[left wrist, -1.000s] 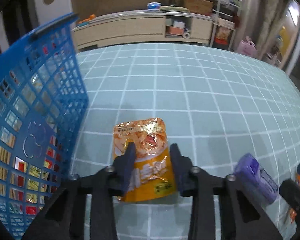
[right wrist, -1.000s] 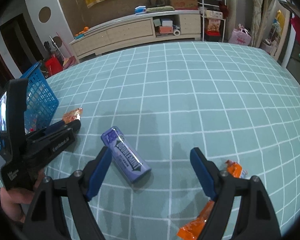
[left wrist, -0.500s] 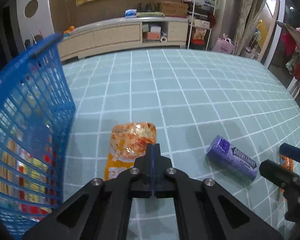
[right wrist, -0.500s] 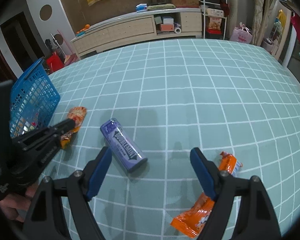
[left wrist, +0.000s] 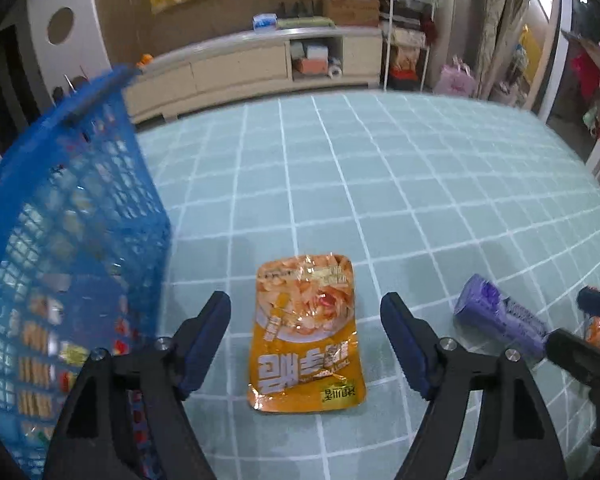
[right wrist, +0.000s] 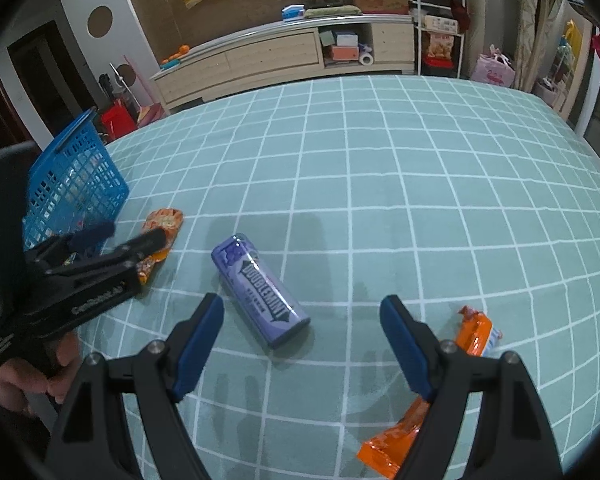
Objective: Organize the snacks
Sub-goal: 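Grasp the orange-and-yellow snack bag with the left gripper while the right reaches the gum box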
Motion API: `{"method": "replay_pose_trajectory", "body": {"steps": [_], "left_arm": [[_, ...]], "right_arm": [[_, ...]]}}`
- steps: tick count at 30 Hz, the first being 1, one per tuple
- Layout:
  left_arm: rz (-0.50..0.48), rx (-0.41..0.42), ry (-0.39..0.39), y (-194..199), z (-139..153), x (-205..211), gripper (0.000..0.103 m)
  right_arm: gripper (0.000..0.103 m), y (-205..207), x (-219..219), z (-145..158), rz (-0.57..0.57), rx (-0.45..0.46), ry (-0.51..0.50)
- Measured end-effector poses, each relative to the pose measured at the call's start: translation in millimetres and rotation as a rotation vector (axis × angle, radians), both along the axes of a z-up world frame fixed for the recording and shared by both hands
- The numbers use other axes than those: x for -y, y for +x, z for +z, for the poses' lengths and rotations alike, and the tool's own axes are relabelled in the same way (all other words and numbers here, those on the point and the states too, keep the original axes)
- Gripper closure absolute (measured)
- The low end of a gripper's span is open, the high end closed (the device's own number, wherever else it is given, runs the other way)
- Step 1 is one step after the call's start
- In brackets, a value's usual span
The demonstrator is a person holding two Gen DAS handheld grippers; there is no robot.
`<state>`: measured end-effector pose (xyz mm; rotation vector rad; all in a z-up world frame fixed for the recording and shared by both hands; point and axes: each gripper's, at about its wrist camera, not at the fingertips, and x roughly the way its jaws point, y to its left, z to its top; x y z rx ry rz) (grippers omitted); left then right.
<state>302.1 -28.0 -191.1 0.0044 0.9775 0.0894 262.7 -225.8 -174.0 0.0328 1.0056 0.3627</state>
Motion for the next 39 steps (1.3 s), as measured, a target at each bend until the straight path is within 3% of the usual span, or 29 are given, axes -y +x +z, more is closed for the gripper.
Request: {"method": "replay_pose_trajectory", "body": {"steps": [4, 5, 7, 9, 18, 22, 27, 35, 39], "left_arm": [[0.052, -0.037, -0.073, 10, -12, -12, 0.028], [0.045, -0.046, -0.058, 10, -12, -10, 0.029], [0.035, -0.041, -0.07, 9, -10, -6, 0.054], [-0.001, -0.052, -0.095, 8, -8, -1, 0.064], [-0.08, -0.048, -0.065, -4, -6, 15, 0.08], [-0.081, -0.049, -0.057, 9, -6, 18, 0.082], [-0.104, -0.012, -0.023, -2, -6, 26, 0.088], [-0.105, 0.014, -0.103, -10, -8, 13, 0.09], [-0.107, 0.018, -0.134, -11, -9, 8, 0.09]], "right_arm": [[0.019, 0, 3, -2, -0.009, -0.001, -0.001], [0.019, 0, 4, -2, -0.011, -0.002, -0.003], [0.019, -1, 6, -3, -0.02, -0.005, 0.001], [0.019, 0, 8, -4, -0.029, -0.011, 0.008], [0.019, -3, -2, -1, 0.0, -0.015, 0.027], [0.019, -1, -4, 5, 0.03, -0.007, 0.012], [0.019, 4, -12, 5, 0.097, -0.001, -0.022], [0.019, 15, -31, -5, 0.163, 0.018, -0.081], [0.03, 18, -41, -8, 0.208, 0.005, -0.075]]}}
